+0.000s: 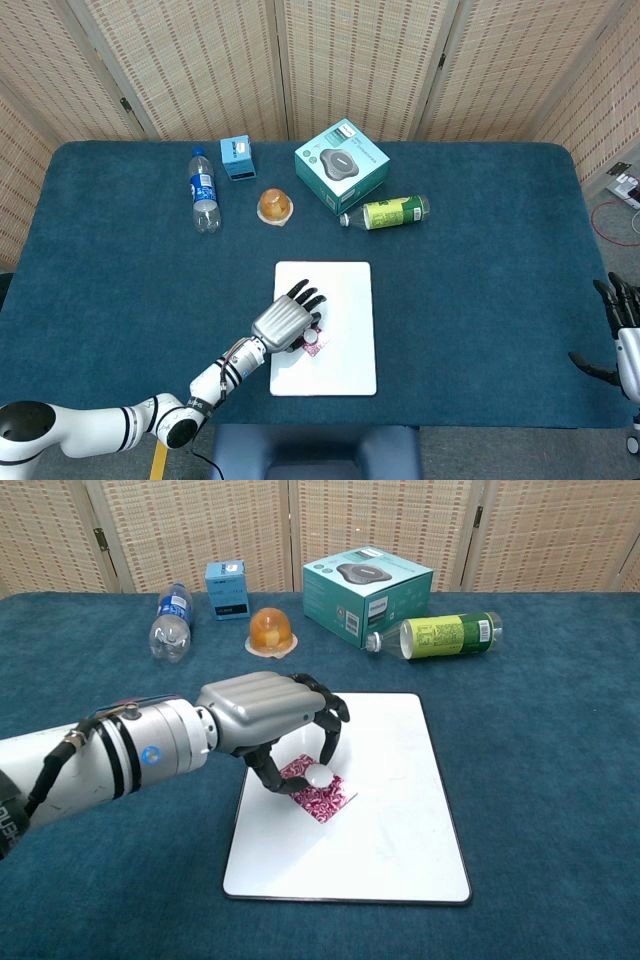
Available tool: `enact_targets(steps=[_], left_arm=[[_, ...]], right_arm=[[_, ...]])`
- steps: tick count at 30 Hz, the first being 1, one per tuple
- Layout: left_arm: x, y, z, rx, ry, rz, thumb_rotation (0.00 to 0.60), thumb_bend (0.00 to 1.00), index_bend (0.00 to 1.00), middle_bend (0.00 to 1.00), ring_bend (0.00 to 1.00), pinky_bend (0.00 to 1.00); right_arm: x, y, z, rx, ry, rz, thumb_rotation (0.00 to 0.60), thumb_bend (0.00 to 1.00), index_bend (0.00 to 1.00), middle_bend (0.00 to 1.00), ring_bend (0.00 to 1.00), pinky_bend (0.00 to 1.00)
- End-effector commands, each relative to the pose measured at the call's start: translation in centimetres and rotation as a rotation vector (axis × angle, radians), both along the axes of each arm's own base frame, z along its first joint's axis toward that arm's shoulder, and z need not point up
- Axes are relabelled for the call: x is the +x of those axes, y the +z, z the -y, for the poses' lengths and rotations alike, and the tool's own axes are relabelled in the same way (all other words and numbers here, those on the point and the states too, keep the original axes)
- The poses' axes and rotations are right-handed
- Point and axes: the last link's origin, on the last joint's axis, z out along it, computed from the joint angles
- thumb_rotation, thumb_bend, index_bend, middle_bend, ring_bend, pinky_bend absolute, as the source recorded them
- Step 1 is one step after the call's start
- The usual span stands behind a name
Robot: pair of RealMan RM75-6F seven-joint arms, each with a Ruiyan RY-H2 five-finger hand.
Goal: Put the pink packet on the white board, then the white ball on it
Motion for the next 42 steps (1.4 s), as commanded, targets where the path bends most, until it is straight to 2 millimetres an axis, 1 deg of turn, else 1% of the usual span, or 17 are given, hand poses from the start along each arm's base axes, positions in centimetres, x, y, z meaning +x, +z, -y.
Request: enact_targets(steps=[1,3,6,8,10,12,15,17,20,24,28,31,32,35,37,42], left_arm=[[0.1,-0.3,-0.1,0.001,0.008,-0.017,0.6,0.4,0.48,0.19,0.12,0.0],[0.0,-0.2,-0.1,0.001,0.017,-0.023,0.6,0.4,0.43,0.19,0.12,0.0],[0.0,-0.1,0.1,-0.008,0.037,-0.016,0.6,0.4,0.33,0.19,0.11,0.0],[-0.1,0.2,0.0,-0.002,0.04,-0.018,0.6,0.39,0.24,0.19,0.1,0.0],[-0.3,0.6,-0.1,0.001,0.055,-0.011,0.6,0.39,0.2,0.19,0.1,0.0],[-0.3,1.3,-0.3,0.013,0.071,0.007,0.6,0.38,0.18,0.19,0.09,0.0],[-0.8,3.2,-0.8,0.053,0.107,0.062,0.6,0.38,0.18,0.19,0.09,0.0],[-1.5,4.8,-1.3,0.092,0.129,0.098,0.6,0.38,0.18,0.19,0.09,0.0],[-3.3,7.8,-2.1,0.165,0.192,0.156,0.6,0.37,0.18,0.19,0.09,0.0],[-6.4,11.4,-2.3,0.247,0.27,0.192,0.6,0.38,0.18,0.19,0.09,0.0],[-9.9,15.2,-1.9,0.339,0.372,0.233,0.6,0.38,0.19,0.19,0.09,0.0],[-12.2,17.4,-1.4,0.399,0.43,0.253,0.6,0.38,0.2,0.19,0.09,0.0],[-13.4,18.4,-1.0,0.434,0.454,0.254,0.6,0.38,0.2,0.19,0.09,0.0],[-15.5,20.2,0.3,0.492,0.49,0.252,0.6,0.38,0.2,0.19,0.09,0.0],[-16.7,21.0,1.4,0.511,0.509,0.25,0.6,0.38,0.2,0.19,0.09,0.0],[-18.7,21.9,4.1,0.545,0.519,0.19,0.6,0.38,0.2,0.19,0.09,0.0]], right_arm=[[-0.1,0.1,0.0,-0.002,-0.001,0.0,0.6,0.14,0.03,0.02,0.0,0.0],[-0.1,0.2,0.0,-0.005,-0.002,-0.001,0.6,0.14,0.03,0.02,0.0,0.0],[-0.1,0.2,0.0,-0.005,-0.002,-0.001,0.6,0.14,0.03,0.02,0.0,0.0],[0.0,0.2,0.1,-0.005,0.0,0.0,0.6,0.14,0.03,0.02,0.0,0.0],[0.0,0.1,0.1,-0.003,0.003,0.002,0.6,0.14,0.03,0.02,0.0,0.0],[0.1,0.1,0.2,-0.003,0.006,0.0,0.6,0.14,0.03,0.02,0.0,0.0],[0.2,0.3,0.3,-0.005,0.011,-0.002,0.6,0.14,0.03,0.02,0.0,0.0],[0.2,0.4,0.3,-0.006,0.011,-0.006,0.6,0.14,0.03,0.02,0.0,0.0],[0.3,0.5,0.3,-0.004,0.01,-0.012,0.6,0.14,0.03,0.02,0.0,0.0],[0.4,0.6,0.5,0.002,0.01,-0.01,0.6,0.14,0.03,0.02,0.0,0.0],[0.3,0.6,0.7,0.012,0.01,-0.002,0.6,0.14,0.03,0.02,0.0,0.0],[0.3,0.6,0.9,0.021,0.009,0.007,0.6,0.14,0.03,0.02,0.0,0.0],[0.3,0.6,0.9,0.026,0.007,0.013,0.6,0.14,0.03,0.02,0.0,0.0],[0.5,0.6,1.0,0.033,0.008,0.025,0.6,0.14,0.03,0.03,0.01,0.0],[0.7,0.5,1.1,0.039,0.013,0.036,0.6,0.14,0.03,0.03,0.01,0.0],[0.9,0.1,1.1,0.056,0.022,0.071,0.6,0.14,0.04,0.04,0.01,0.0]])
